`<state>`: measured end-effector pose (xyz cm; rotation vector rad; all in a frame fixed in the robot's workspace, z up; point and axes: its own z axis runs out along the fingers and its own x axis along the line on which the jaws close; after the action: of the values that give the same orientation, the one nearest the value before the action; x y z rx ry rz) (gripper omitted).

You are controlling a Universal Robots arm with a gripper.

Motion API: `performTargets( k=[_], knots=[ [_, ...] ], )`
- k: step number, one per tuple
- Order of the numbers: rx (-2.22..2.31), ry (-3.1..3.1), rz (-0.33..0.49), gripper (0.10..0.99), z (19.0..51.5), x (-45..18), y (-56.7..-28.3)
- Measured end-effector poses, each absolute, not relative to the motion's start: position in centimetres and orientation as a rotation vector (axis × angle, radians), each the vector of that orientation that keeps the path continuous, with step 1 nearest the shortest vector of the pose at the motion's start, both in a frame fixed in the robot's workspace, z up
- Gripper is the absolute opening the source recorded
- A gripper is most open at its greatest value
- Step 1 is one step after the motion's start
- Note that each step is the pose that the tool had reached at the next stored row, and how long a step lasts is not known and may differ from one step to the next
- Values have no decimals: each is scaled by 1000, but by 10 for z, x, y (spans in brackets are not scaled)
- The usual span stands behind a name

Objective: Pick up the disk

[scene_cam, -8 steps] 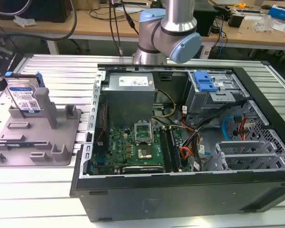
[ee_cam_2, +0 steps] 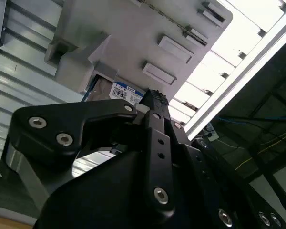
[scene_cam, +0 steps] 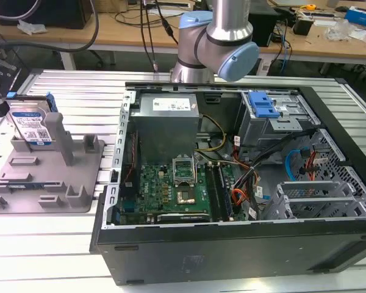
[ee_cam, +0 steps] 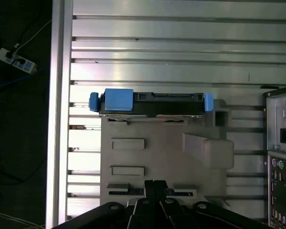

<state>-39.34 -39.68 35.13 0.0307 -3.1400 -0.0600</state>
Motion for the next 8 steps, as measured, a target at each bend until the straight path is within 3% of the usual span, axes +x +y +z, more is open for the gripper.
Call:
performTargets(
  k=[8],
  knots=[
    [353, -3116, -59, 106, 351, -393, -397]
  ],
)
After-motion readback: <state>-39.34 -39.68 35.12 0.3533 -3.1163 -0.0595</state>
